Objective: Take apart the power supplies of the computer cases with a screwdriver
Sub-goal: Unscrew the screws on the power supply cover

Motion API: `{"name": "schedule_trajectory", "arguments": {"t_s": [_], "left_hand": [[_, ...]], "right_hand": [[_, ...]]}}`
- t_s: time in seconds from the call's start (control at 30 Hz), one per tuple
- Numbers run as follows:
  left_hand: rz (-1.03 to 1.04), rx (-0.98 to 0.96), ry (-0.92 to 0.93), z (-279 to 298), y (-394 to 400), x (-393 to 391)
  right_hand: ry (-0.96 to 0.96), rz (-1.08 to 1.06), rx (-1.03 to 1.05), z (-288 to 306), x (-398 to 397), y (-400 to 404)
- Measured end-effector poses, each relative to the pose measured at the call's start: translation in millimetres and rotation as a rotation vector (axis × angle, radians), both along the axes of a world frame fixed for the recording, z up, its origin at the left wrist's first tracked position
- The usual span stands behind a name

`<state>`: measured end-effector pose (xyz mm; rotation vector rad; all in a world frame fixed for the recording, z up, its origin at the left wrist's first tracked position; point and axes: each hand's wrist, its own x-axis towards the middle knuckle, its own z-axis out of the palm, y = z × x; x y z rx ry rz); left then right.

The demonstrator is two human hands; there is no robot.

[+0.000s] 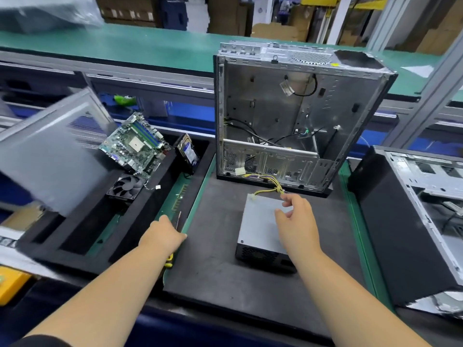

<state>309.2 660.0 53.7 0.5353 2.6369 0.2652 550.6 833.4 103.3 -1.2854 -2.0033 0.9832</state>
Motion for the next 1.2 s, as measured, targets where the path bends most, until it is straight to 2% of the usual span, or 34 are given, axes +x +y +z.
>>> {"name": "schedule_trajectory", "arguments": {"t_s": [0.3, 0.43, 0.5, 0.57, 0.63, 0.7, 0.83, 0.93, 1.03, 1.13, 1.2], "left_hand": [[-0.006, -0.021, -0.001, -12.9, -6.9, -3.1], [0.116, 0.397, -0.047, 16.5, 3.5, 5.8], [0.161, 0.678, -0.242, 40.6, 19.3, 19.5], [0.140, 0.874, -0.491, 66.1, 35.1, 39.5], [0.077, 0.968, -0.669, 86.8, 47.9, 61.6], [0.050, 1.042, -0.772, 98.8, 56.4, 81.6], [0.017, 1.086, -0.823, 107.5, 68.9, 103.6], [-0.094, 1.009, -0.775, 106.2, 78.7, 103.5], [-0.327, 0.819, -0.478, 94.9, 87.4, 94.4], [-0.628, 0.533, -0.135, 74.8, 98.1, 79.0], [-0.746, 0.426, -0.061, 64.5, 103.6, 69.1]], "right_hand": [[0.023, 0.073, -0.031, -3.7, -10.8, -6.9], [0.065, 0.153, -0.063, 0.9, -10.2, -13.9], [0.072, 0.224, -0.114, 5.3, -12.6, -18.8], [0.090, 0.312, -0.175, 11.3, -15.3, -25.3], [0.110, 0.393, -0.228, 17.6, -15.8, -31.5], [0.126, 0.450, -0.254, 23.4, -14.1, -37.1], [0.191, 0.336, -0.196, 35.0, -6.6, -37.8], [0.273, 0.224, -0.146, 43.0, 4.4, -27.9], [0.333, 0.082, -0.119, 47.6, 15.3, -17.2], [0.414, -0.081, -0.101, 48.8, 21.2, -7.6], [0.436, -0.162, -0.096, 49.3, 22.2, -3.9]]}}
